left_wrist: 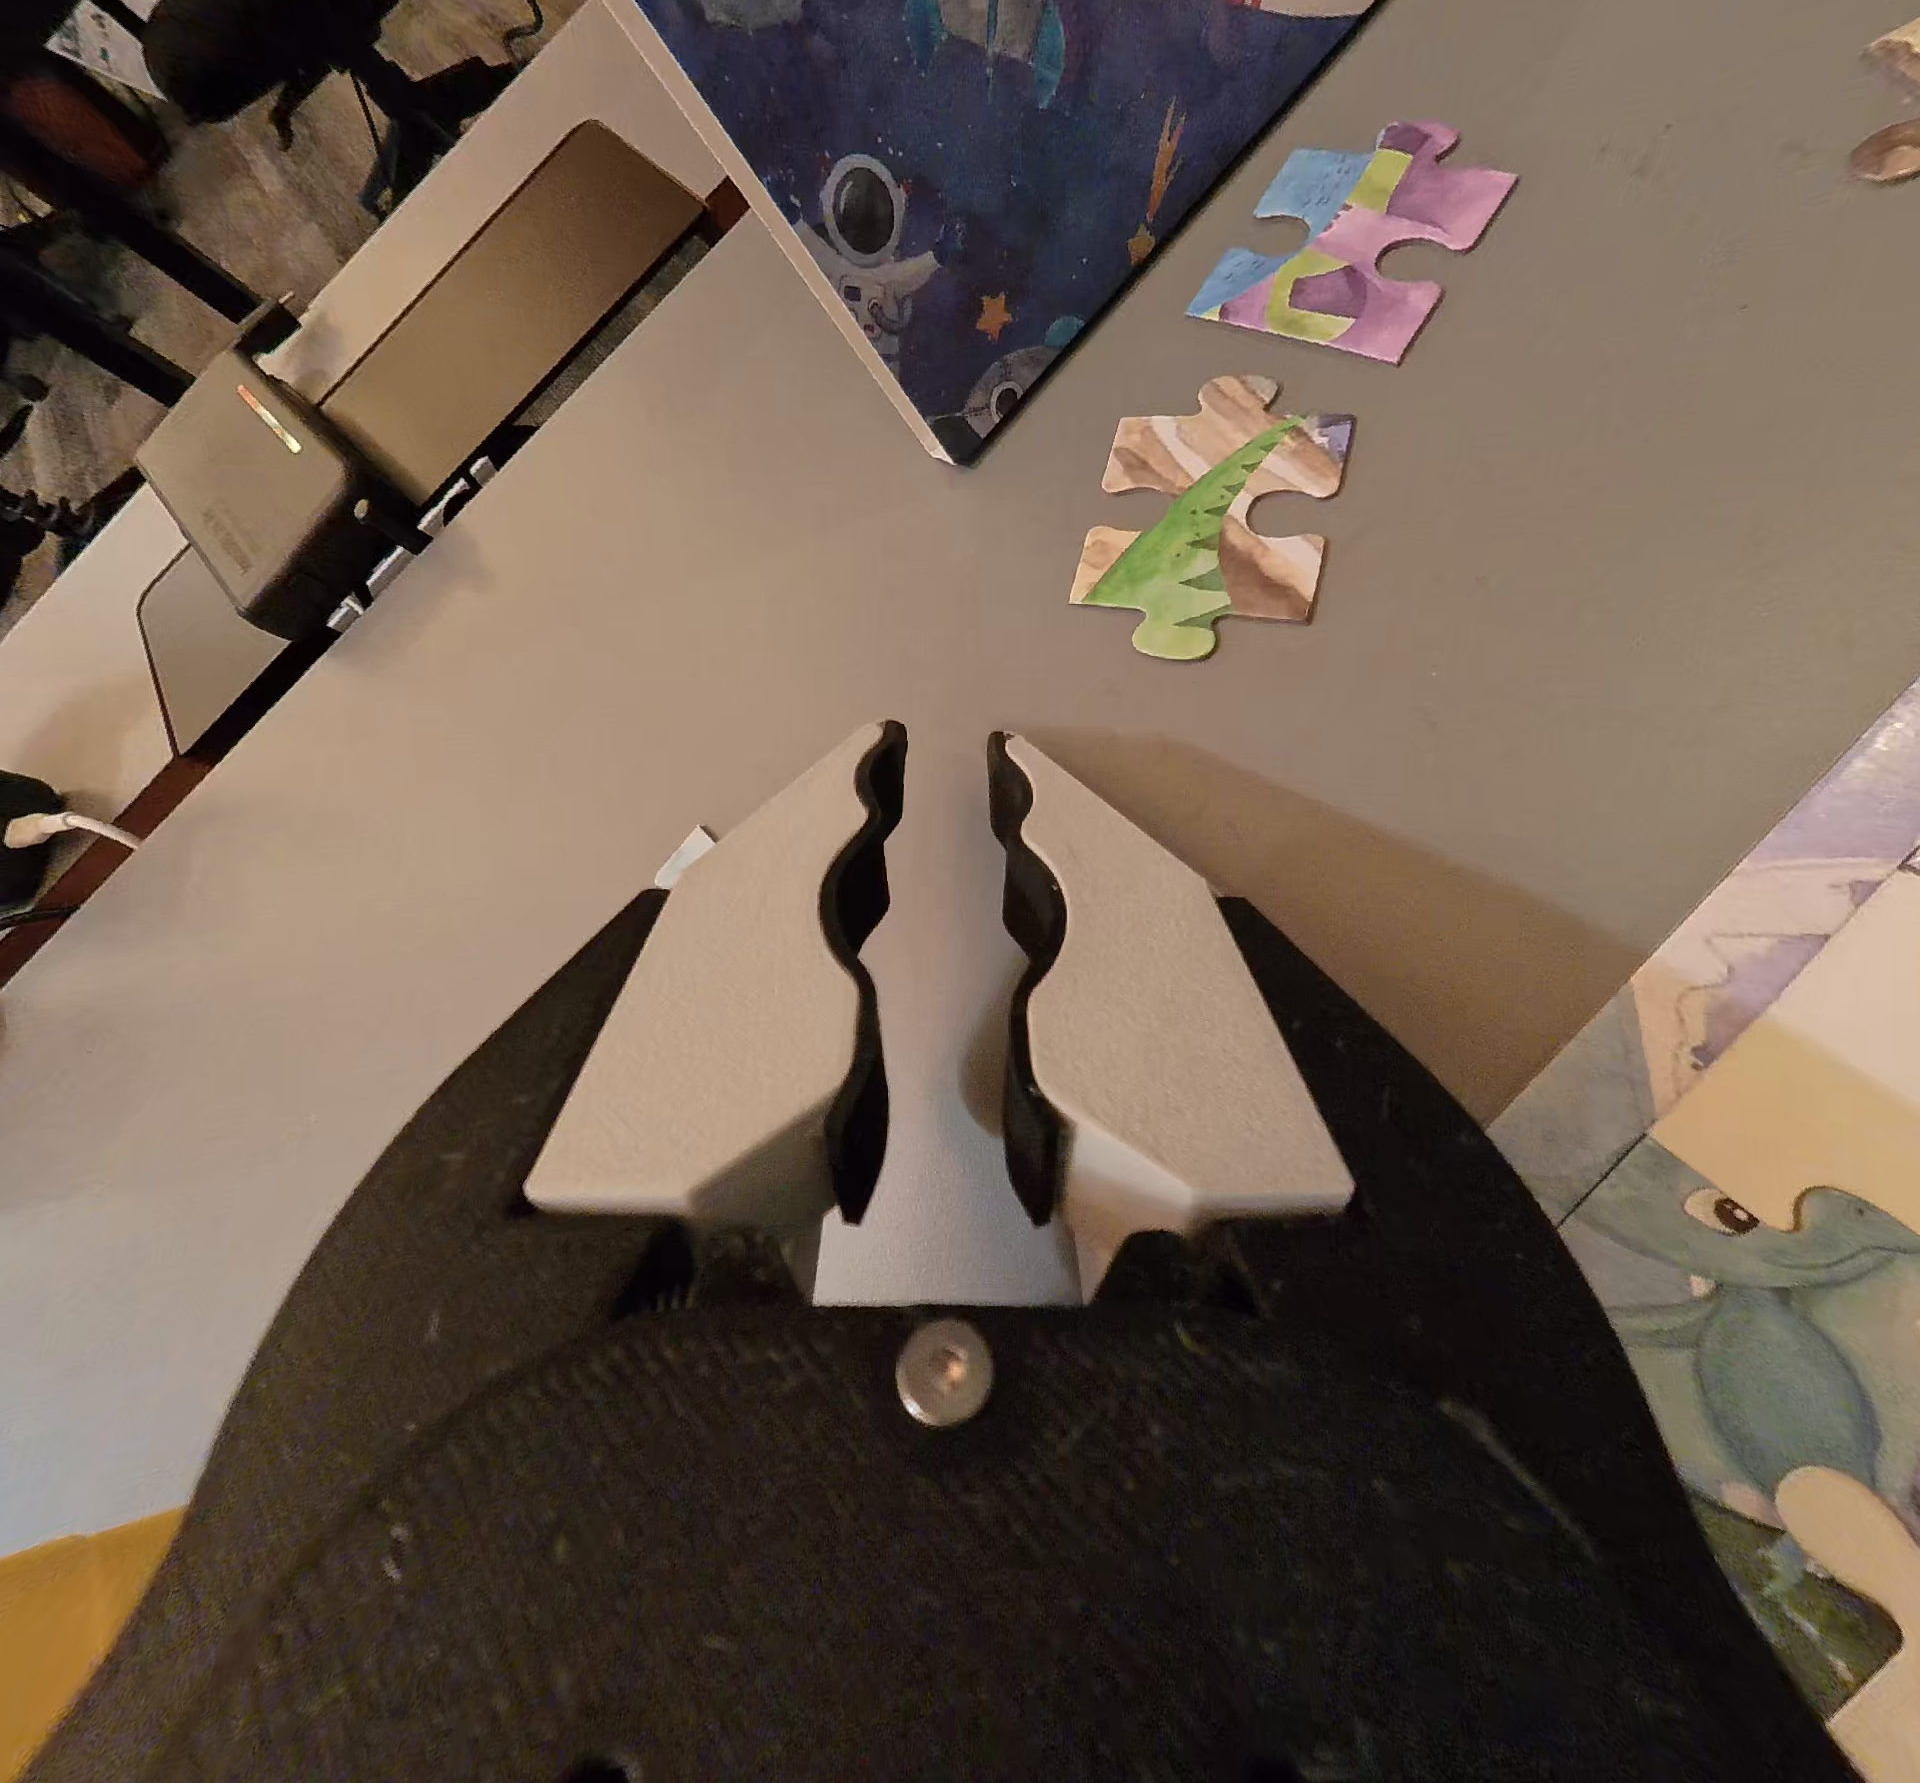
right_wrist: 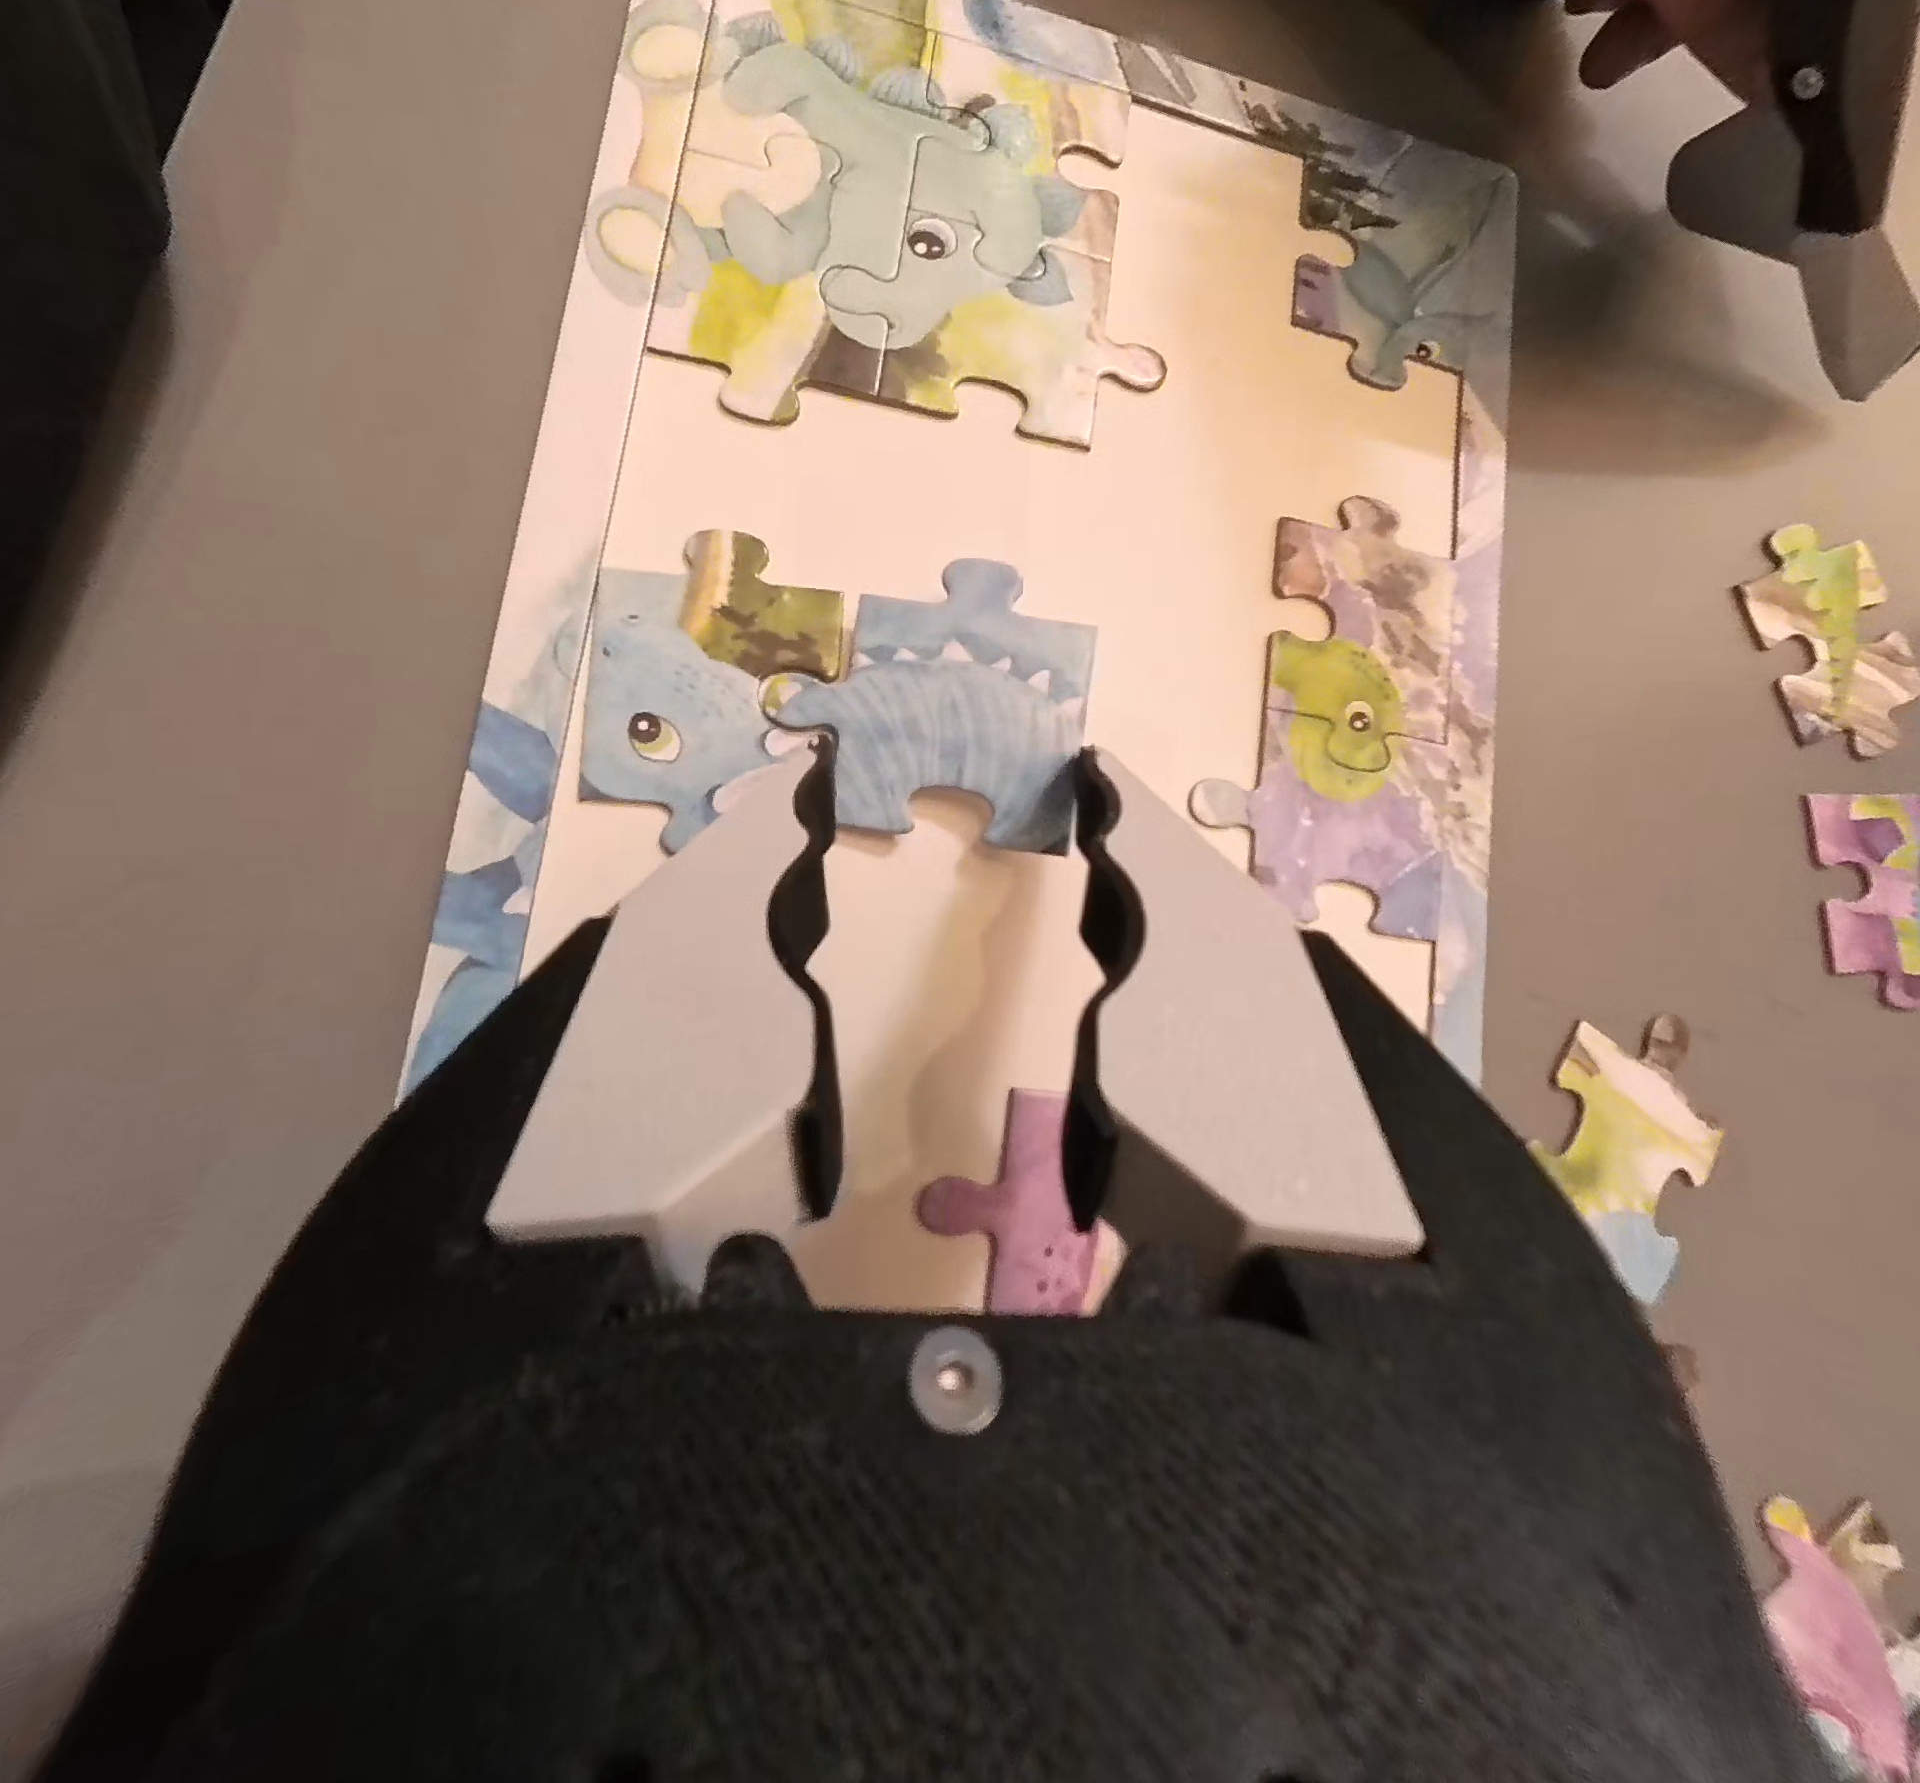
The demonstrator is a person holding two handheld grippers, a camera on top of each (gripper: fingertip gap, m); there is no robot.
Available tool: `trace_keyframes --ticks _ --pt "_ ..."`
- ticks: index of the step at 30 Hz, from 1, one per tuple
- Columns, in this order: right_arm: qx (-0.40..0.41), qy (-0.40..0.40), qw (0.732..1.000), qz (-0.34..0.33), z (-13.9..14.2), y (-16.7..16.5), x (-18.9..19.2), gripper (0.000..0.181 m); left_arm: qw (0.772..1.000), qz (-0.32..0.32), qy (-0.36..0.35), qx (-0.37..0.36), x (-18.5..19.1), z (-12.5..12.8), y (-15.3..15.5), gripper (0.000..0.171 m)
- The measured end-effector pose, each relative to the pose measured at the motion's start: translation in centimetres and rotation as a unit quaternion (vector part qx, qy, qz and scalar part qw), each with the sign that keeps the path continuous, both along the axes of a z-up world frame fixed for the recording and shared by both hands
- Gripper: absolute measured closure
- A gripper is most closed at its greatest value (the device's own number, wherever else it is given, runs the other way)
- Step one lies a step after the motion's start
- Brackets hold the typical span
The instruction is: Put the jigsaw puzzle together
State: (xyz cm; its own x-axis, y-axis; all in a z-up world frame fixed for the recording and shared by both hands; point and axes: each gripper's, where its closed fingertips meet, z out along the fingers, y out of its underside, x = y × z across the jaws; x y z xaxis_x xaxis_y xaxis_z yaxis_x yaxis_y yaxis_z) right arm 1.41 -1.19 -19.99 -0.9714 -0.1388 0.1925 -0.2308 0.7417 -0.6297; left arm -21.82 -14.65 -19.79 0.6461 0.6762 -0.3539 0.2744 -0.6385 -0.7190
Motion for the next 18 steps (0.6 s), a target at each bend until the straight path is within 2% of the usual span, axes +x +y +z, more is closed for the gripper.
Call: trace_keyframes --ticks 13,15,18 --pt "0.001 0.000 1.000 -0.006 0.06 0.06 0.05 0.137 1.000 -0.002 -0.001 -0.005 0.03 -0.13 0.04 0.157" --pt "0.002 0.003 1.000 -0.008 0.08 0.10 -0.04 0.145 1.000 -0.002 -0.001 -0.006 0.04 -0.14 0.05 0.157" --pt "0.002 0.004 1.000 -0.009 0.19 0.11 -0.13 0.146 1.000 -0.002 -0.001 -0.007 0.03 -0.15 0.05 0.157"
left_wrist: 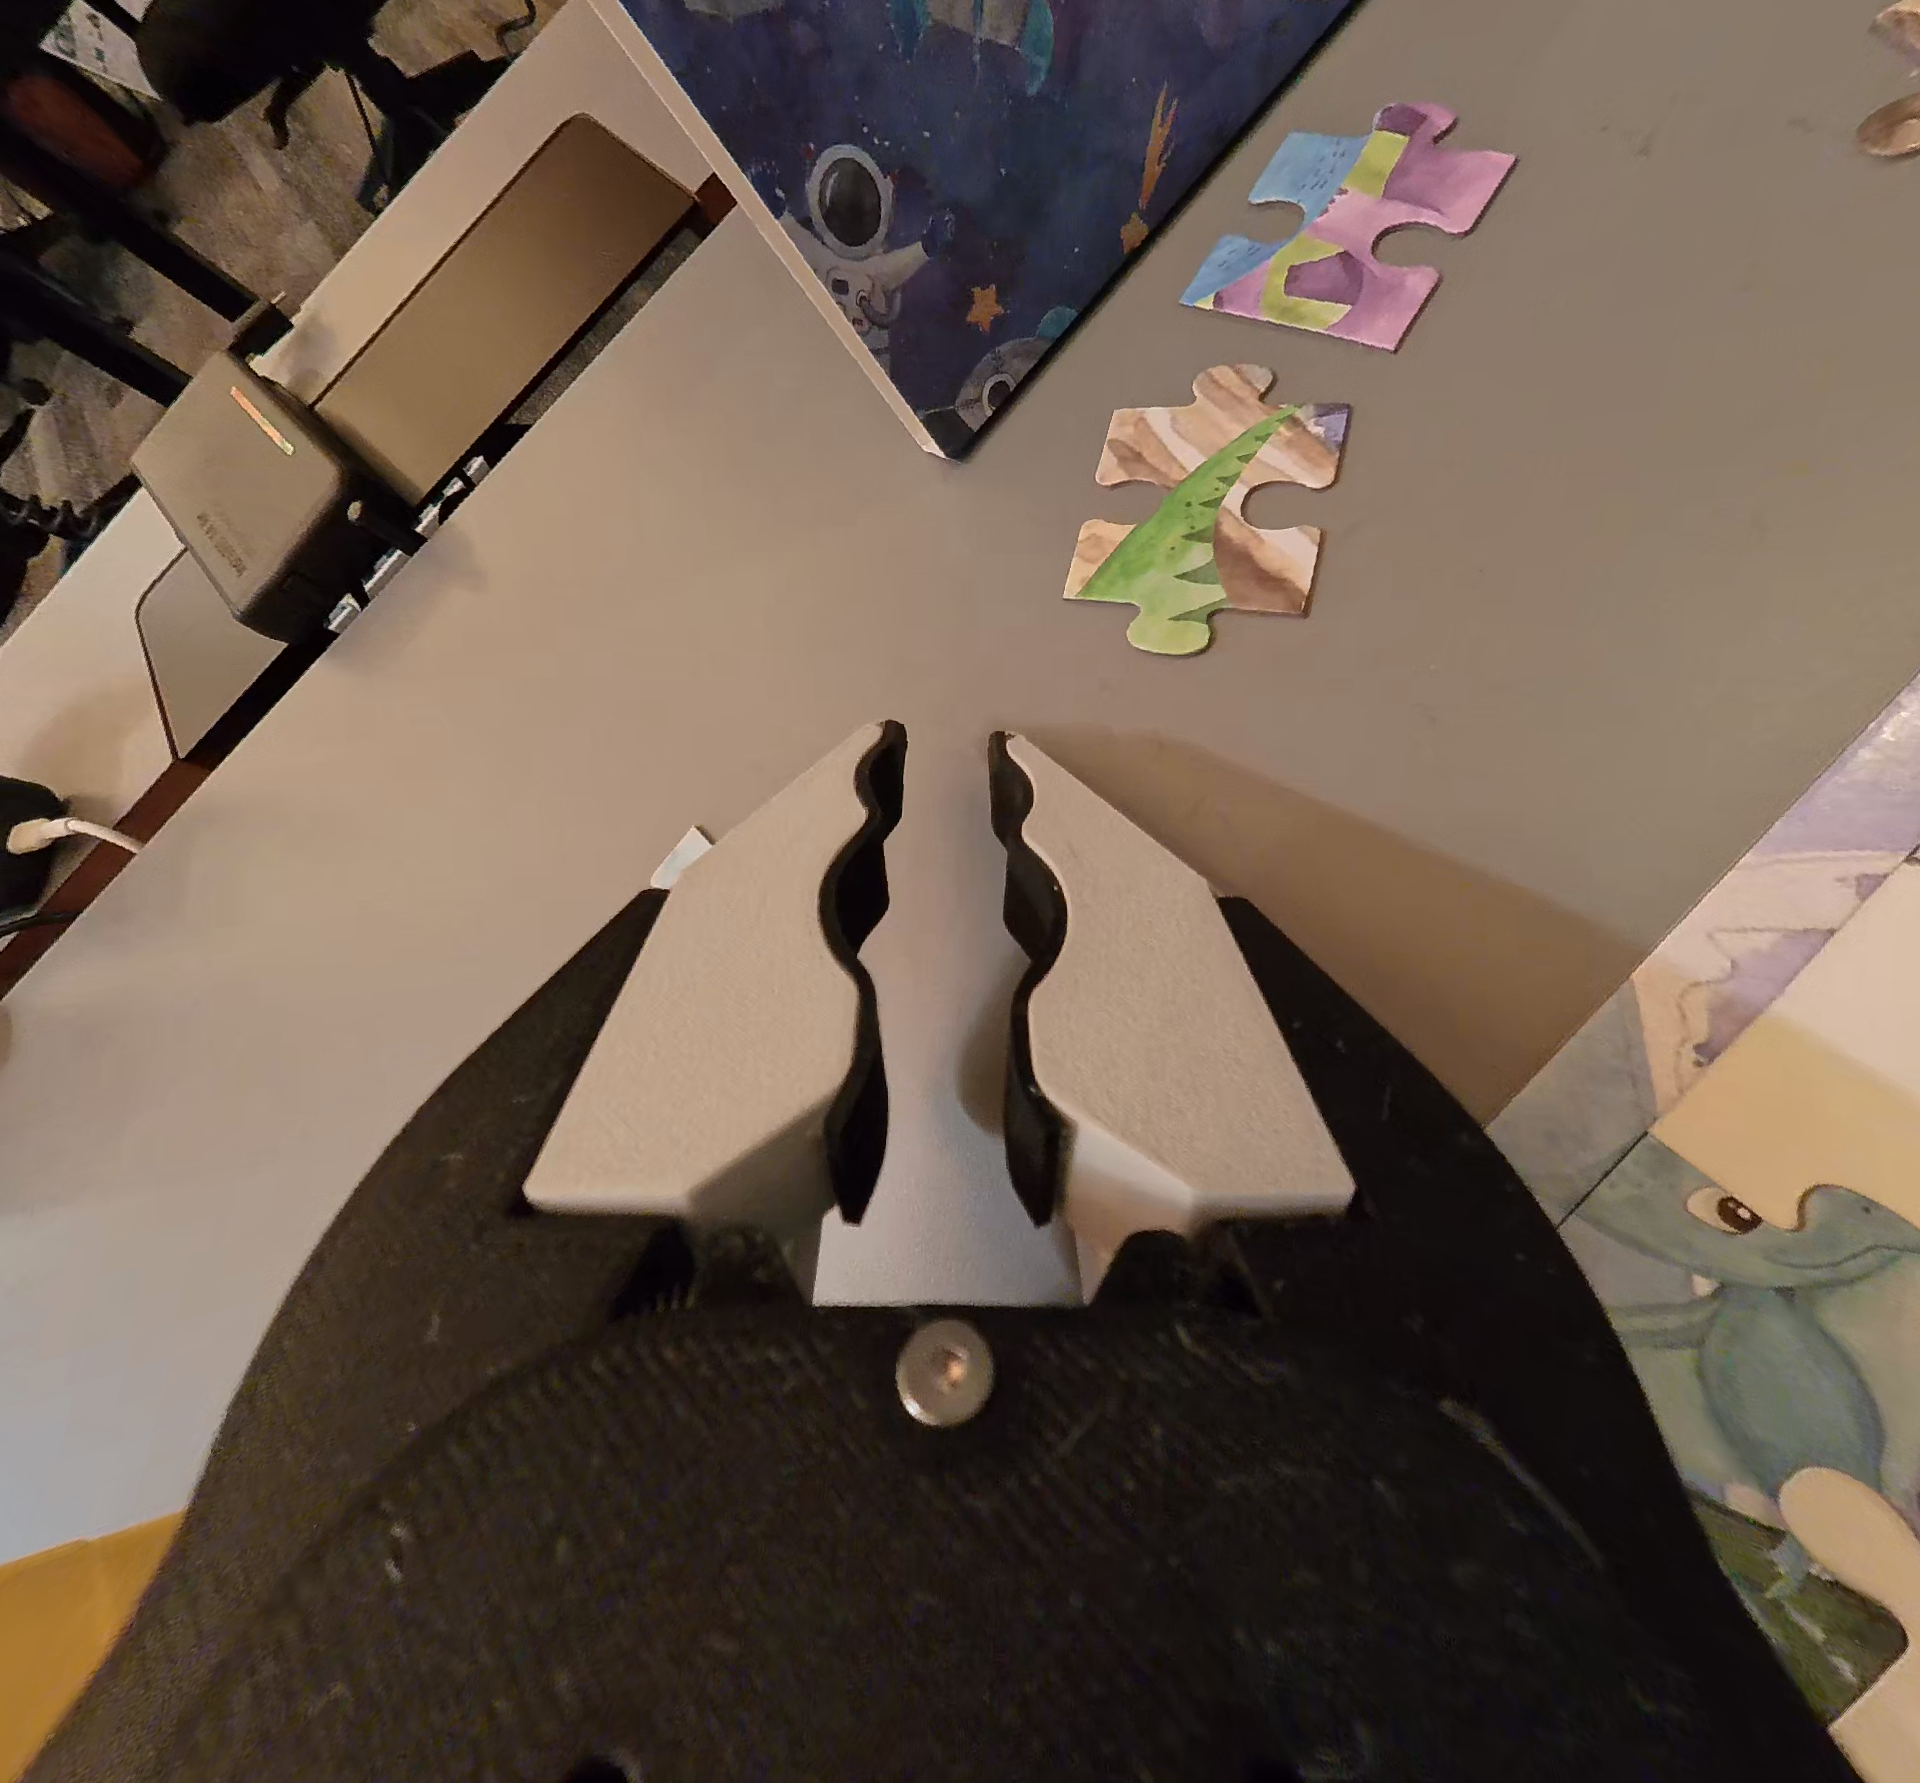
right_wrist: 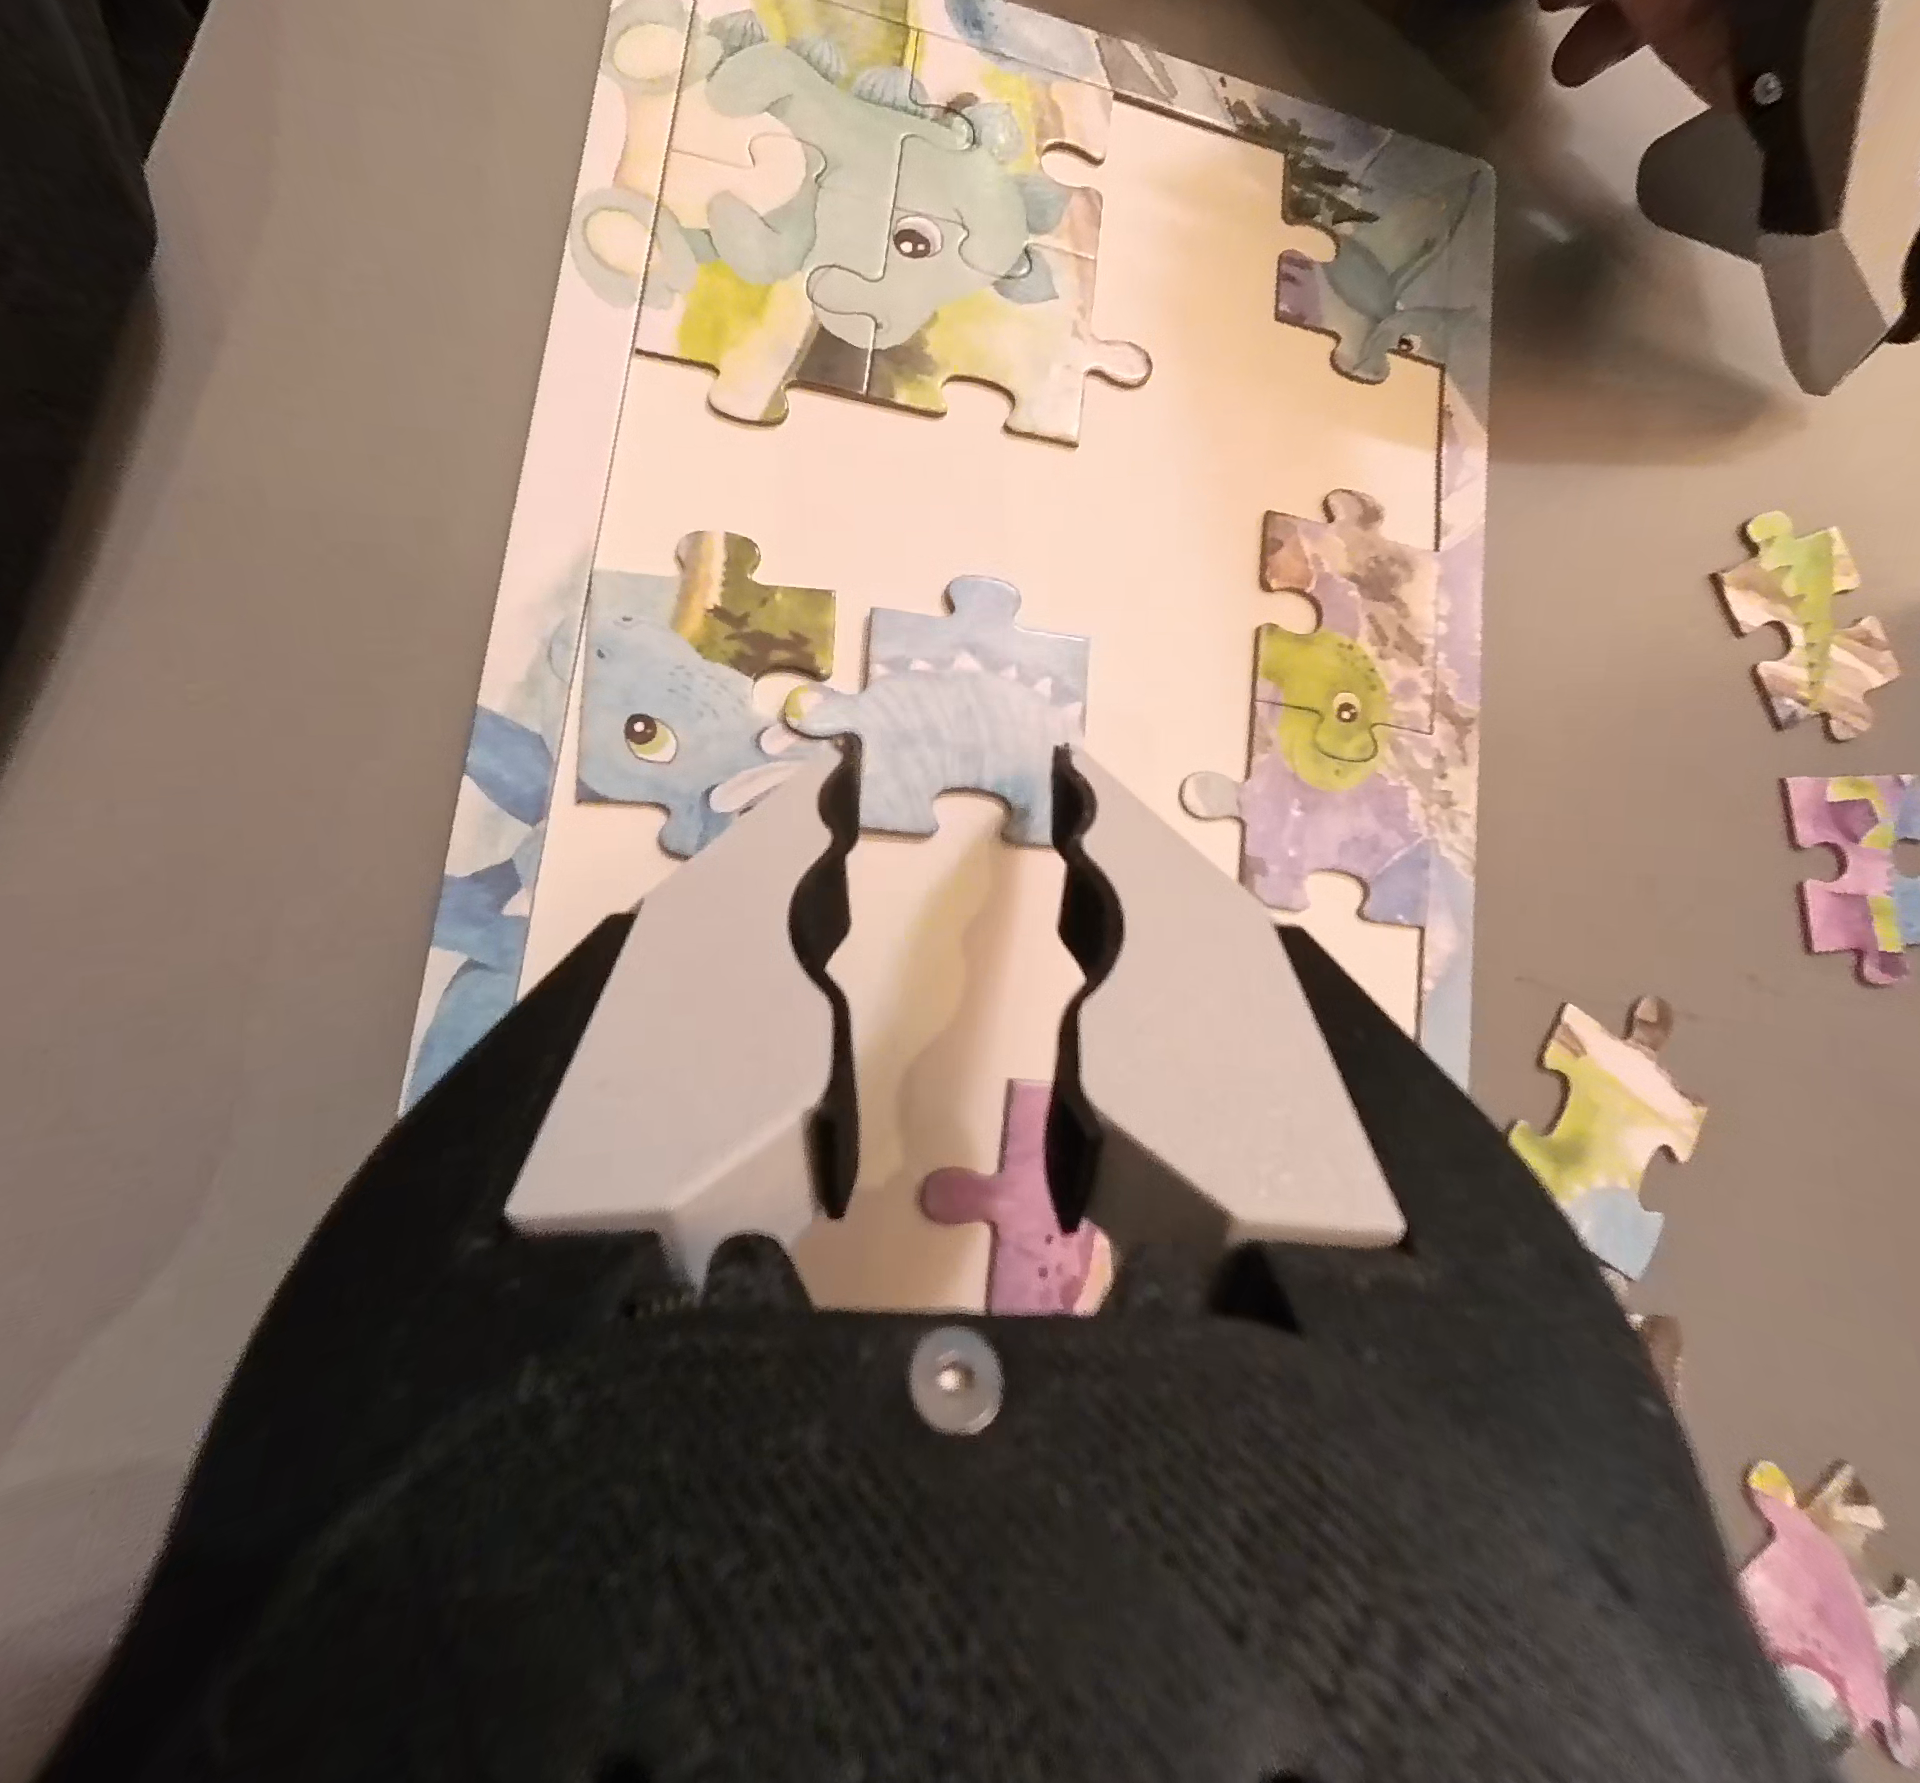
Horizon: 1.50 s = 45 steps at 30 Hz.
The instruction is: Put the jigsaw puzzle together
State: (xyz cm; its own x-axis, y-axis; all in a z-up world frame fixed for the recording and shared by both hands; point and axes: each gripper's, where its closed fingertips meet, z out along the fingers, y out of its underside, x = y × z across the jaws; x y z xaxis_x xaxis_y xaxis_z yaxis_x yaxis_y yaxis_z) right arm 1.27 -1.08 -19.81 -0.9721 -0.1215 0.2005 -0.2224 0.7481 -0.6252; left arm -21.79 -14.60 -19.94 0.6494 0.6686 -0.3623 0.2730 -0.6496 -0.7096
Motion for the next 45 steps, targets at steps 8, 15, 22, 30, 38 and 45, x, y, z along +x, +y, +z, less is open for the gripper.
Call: trace_keyframes --ticks 8,15,22,30,38,45 --pt "-0.010 -0.035 0.999 -0.020 0.1 0.0 -0.5 0.129 1.000 -0.001 0.000 -0.002 0.0 -0.1 0.0 0.157" --pt "-0.005 -0.122 0.992 -0.031 -1.0 -0.2 -0.3 0.123 1.000 -0.001 0.000 -0.003 0.0 -0.1 0.0 0.157" --pt "-0.003 -0.106 0.994 -0.040 -1.1 -0.2 -0.9 0.137 1.000 -0.002 -0.001 -0.005 0.0 -0.1 0.1 0.157" --pt "-0.020 -0.114 0.992 -0.045 -0.8 -0.1 -0.7 0.137 1.000 -0.002 -0.002 -0.005 0.0 -0.1 0.1 0.157" --pt "-0.090 -0.115 0.981 -0.129 1.7 3.5 -1.1 0.136 1.000 -0.003 -0.002 -0.005 0.0 -0.2 0.1 0.157" --pt "-0.095 -0.091 0.936 -0.326 1.4 14.2 -0.1 0.137 1.000 -0.001 -0.001 -0.003 -0.1 -0.1 0.1 0.157"
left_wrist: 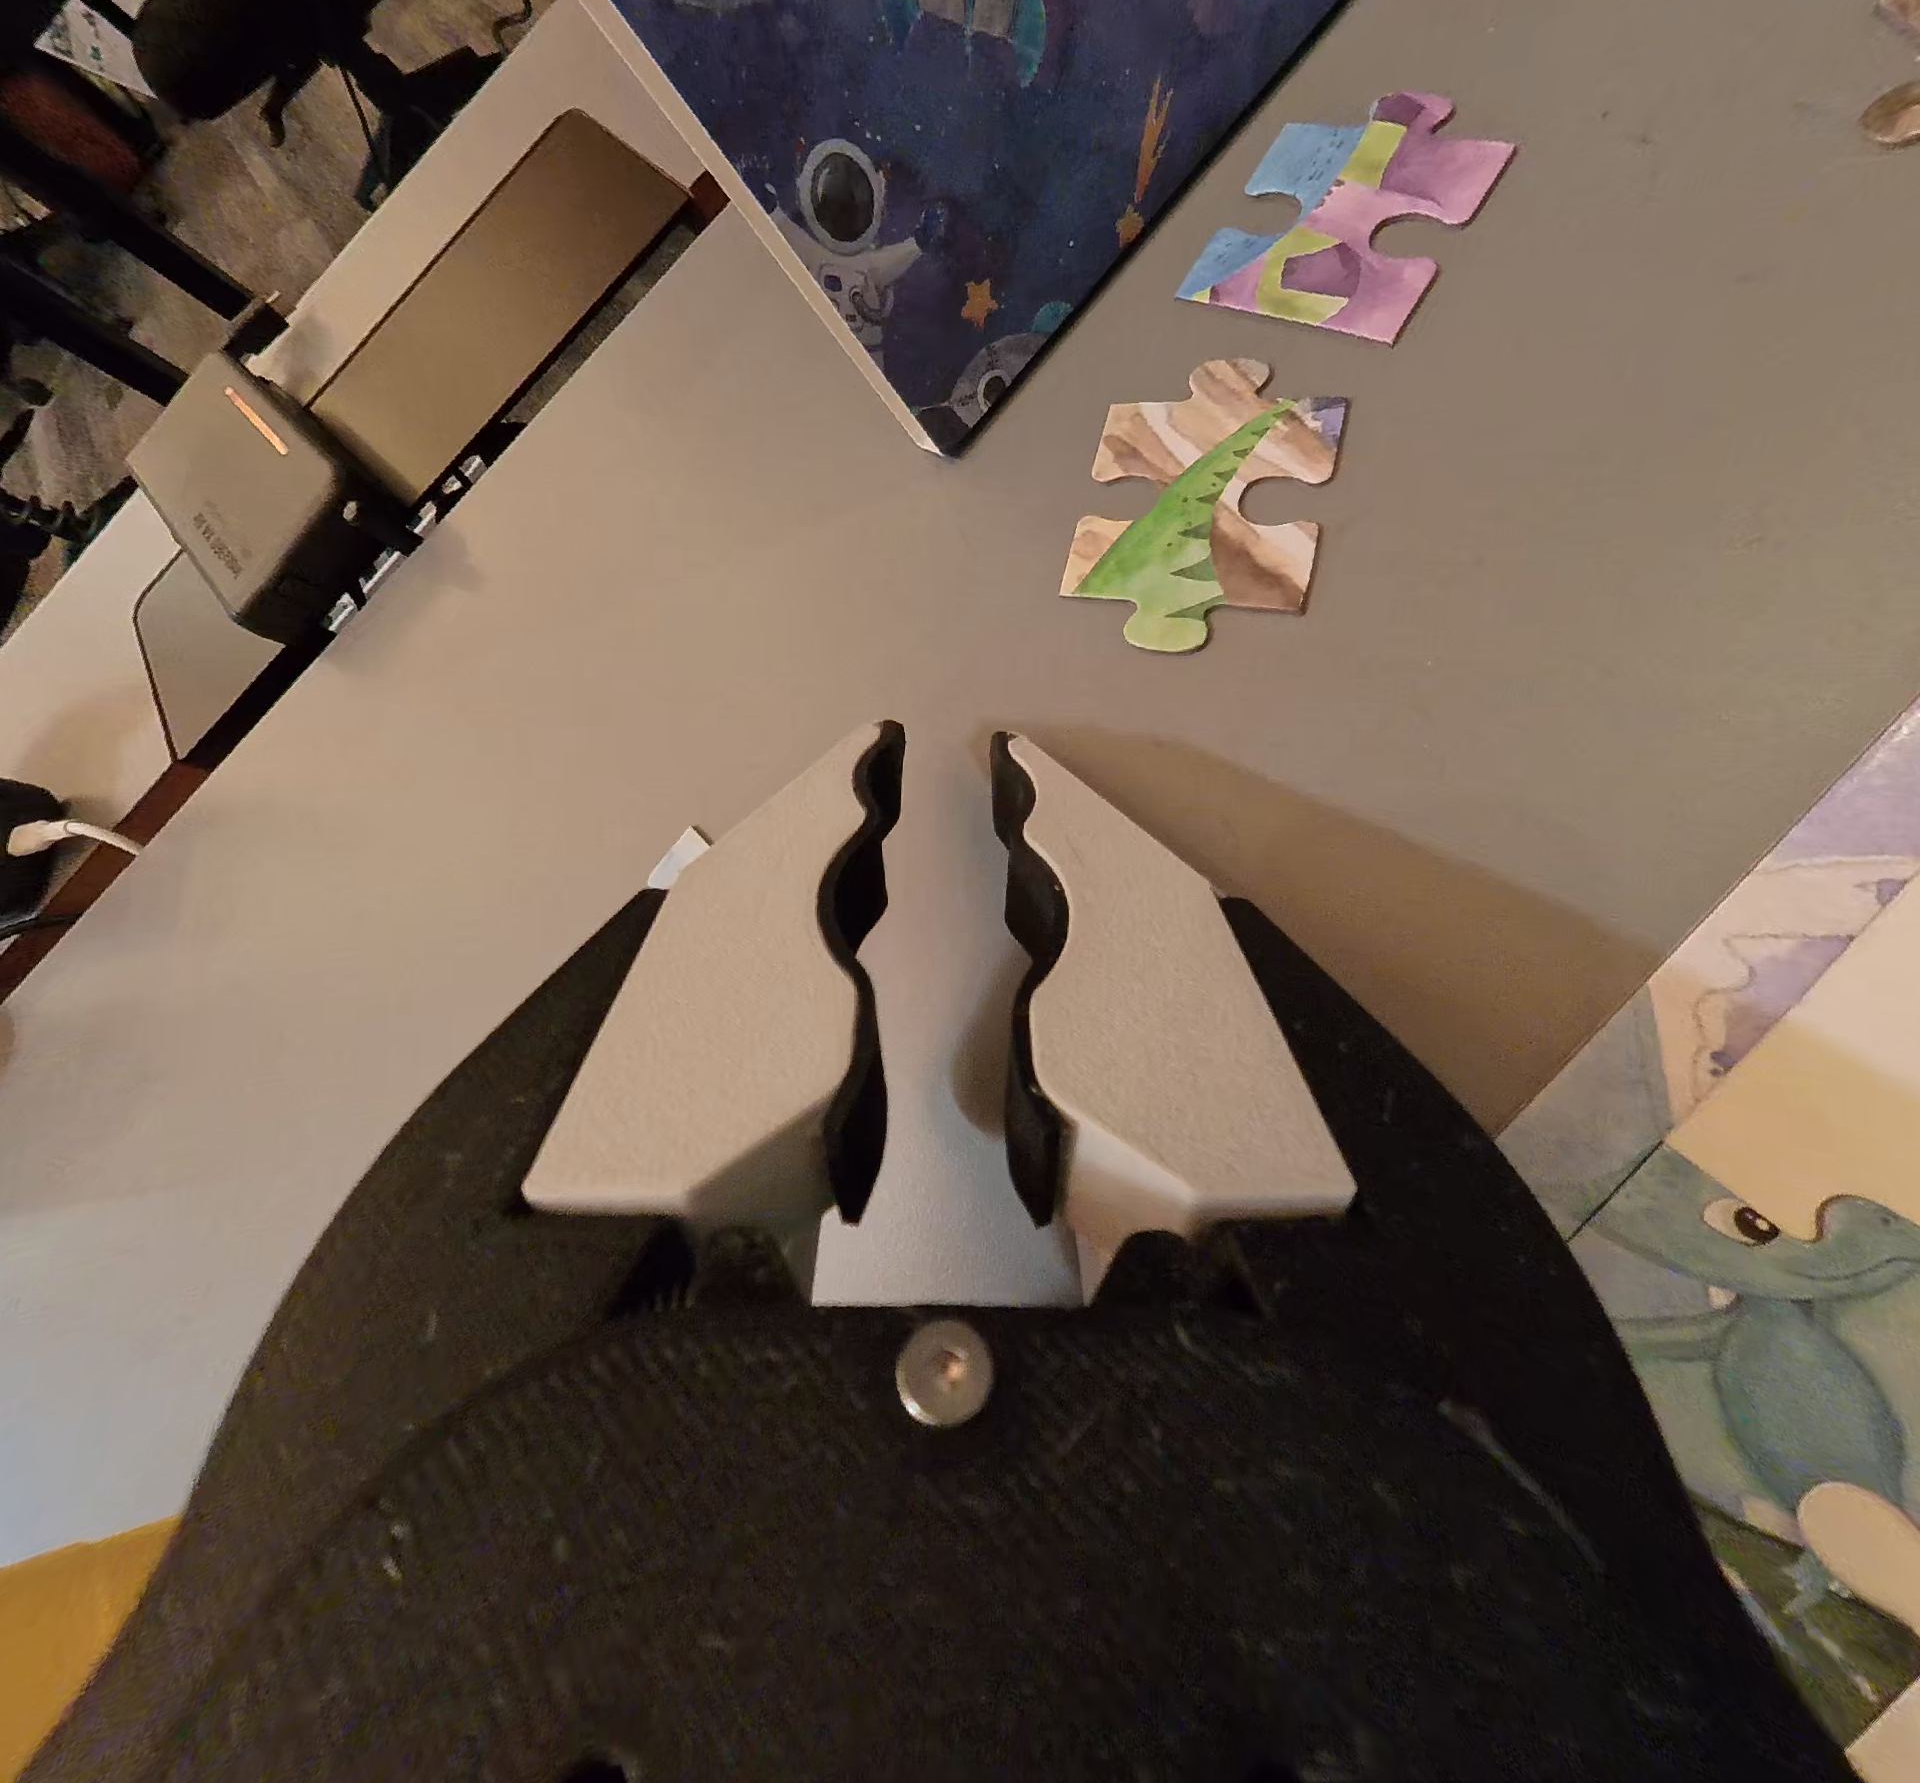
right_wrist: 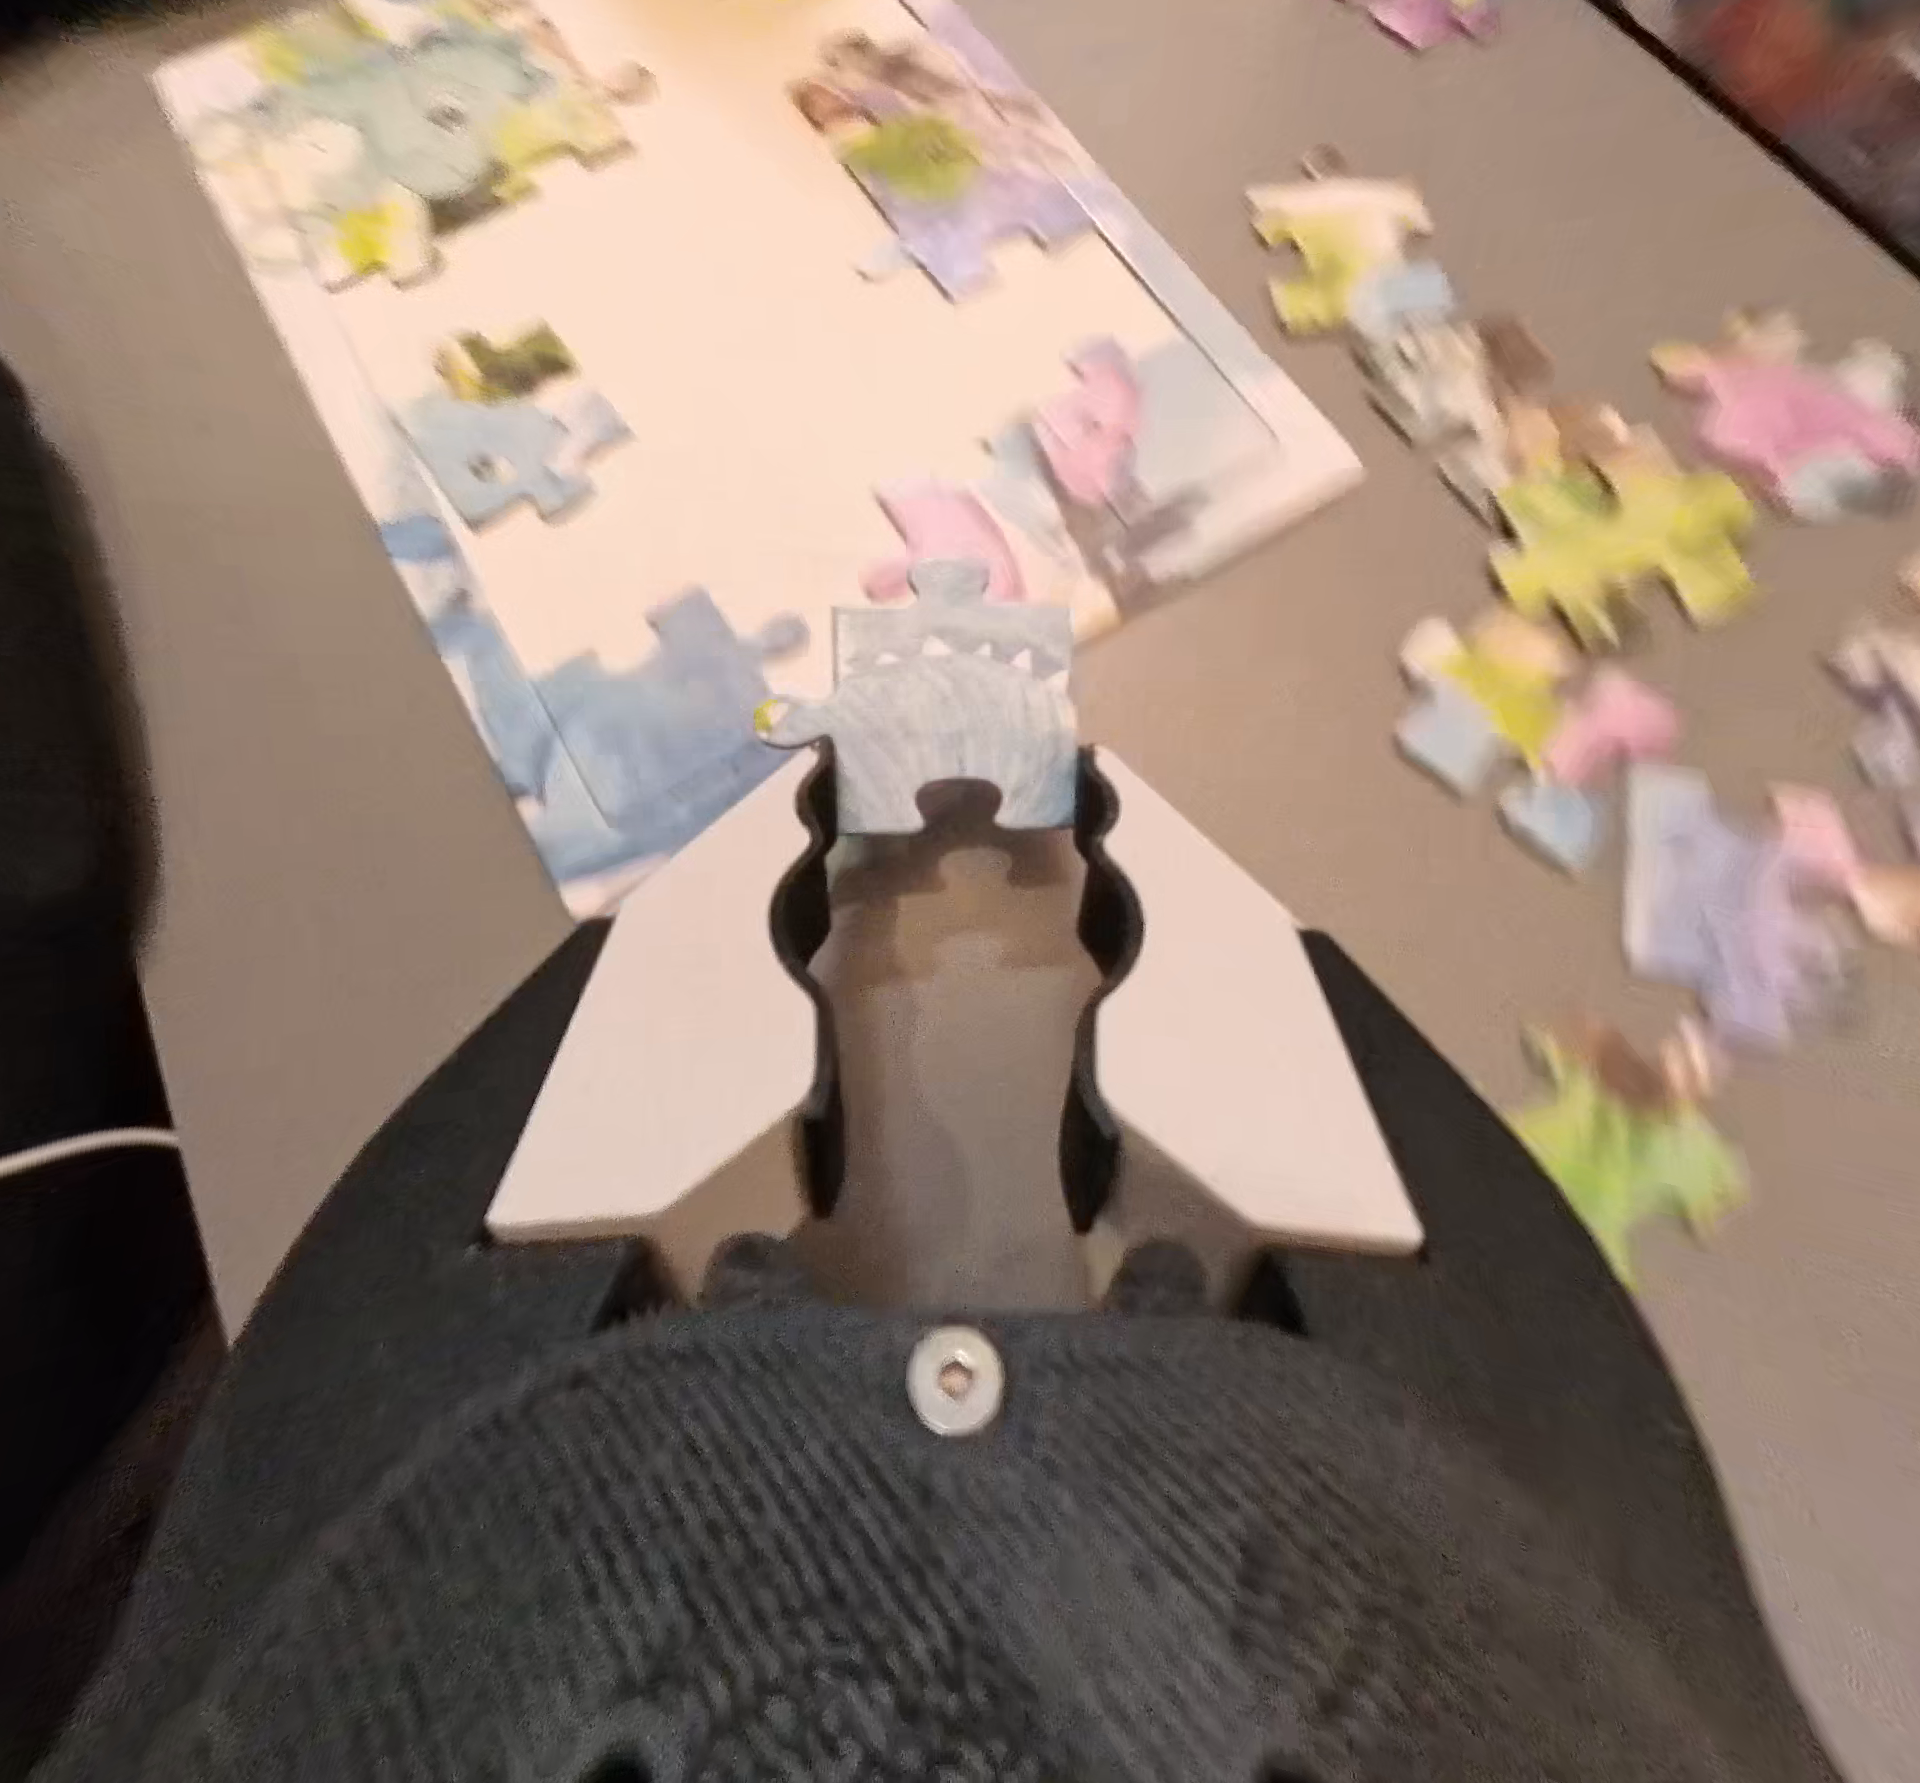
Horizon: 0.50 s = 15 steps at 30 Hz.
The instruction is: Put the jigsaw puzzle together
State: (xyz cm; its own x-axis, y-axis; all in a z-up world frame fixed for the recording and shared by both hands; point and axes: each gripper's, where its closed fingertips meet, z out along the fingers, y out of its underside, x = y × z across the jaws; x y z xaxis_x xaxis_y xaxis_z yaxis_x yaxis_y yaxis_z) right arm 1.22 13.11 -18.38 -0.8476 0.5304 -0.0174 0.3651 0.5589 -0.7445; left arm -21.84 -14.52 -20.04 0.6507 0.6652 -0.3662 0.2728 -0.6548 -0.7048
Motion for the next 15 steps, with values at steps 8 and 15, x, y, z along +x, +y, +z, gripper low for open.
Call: trace_keyframes --ticks 8,15 --pt "0.030 -0.040 0.988 -0.148 -2.5 9.7 1.6 0.136 1.000 0.009 0.009 0.017 -0.2 0.5 -0.2 0.157" --pt "0.011 0.065 0.987 -0.146 2.3 8.3 -0.3 0.125 0.999 0.016 0.024 0.035 -0.2 1.2 -0.5 0.158"
